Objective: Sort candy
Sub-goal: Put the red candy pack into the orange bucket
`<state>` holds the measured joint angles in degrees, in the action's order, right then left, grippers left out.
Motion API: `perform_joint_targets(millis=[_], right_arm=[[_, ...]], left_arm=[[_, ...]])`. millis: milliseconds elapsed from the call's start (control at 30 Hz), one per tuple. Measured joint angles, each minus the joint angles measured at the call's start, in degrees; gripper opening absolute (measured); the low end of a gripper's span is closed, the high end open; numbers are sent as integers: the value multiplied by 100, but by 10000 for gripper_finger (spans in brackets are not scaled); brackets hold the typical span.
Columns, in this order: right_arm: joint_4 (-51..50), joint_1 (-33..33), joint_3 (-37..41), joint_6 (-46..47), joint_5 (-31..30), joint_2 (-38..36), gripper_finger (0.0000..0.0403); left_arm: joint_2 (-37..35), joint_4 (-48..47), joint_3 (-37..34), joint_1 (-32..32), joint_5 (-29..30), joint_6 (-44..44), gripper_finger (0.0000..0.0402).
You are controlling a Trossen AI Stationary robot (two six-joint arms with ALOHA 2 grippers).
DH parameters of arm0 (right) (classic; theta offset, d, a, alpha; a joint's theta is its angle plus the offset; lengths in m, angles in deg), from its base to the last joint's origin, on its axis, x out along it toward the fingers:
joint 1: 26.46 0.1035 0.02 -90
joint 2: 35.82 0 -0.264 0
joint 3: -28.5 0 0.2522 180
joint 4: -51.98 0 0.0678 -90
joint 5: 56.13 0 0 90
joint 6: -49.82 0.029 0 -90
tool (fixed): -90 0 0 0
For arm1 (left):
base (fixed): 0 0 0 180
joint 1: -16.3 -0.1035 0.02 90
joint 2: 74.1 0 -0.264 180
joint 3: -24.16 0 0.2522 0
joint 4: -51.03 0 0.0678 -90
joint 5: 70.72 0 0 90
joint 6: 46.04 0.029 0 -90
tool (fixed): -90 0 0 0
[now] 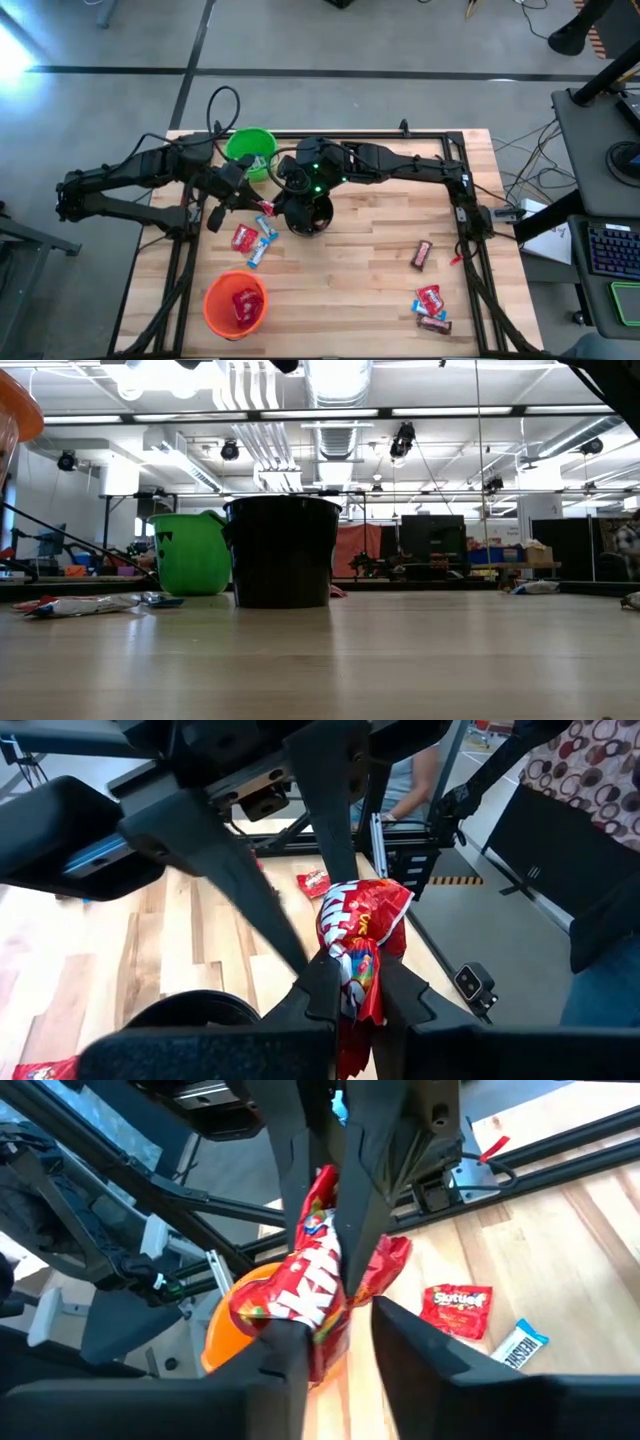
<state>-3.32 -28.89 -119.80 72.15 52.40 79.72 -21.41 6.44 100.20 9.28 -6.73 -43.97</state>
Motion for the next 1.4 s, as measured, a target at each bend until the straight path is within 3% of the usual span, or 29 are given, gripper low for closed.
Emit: perform_joint_targets(millis=[267, 467, 633, 767, 1000, 1067, 1400], right_arm=[[-27, -9, 0, 49, -22, -15, 185], [-302, -9, -4, 61, -7, -221, 218], [-707, -20, -13, -7, -3, -427, 221], [-1111, -106, -9, -55, -364, -609, 221], [-2522, -358, -10, -392, -2272, -775, 221], [-2870, -449, -7, -392, -2557, -765, 221], [-3208, -962, -7, -513, -2606, -765, 221]], left_arm=[[-38, -64, 0, 0, 32, 5, 0], [-144, -501, -7, -26, 146, 38, 0], [-293, -932, -7, -22, 142, -223, 0], [-393, -1054, -7, 21, -127, -524, 0], [-469, -1057, -7, 349, -610, -1011, 0], [-473, -1056, -7, 473, -622, -1073, 0], [-445, -1054, -7, 1415, -659, -1942, 0]])
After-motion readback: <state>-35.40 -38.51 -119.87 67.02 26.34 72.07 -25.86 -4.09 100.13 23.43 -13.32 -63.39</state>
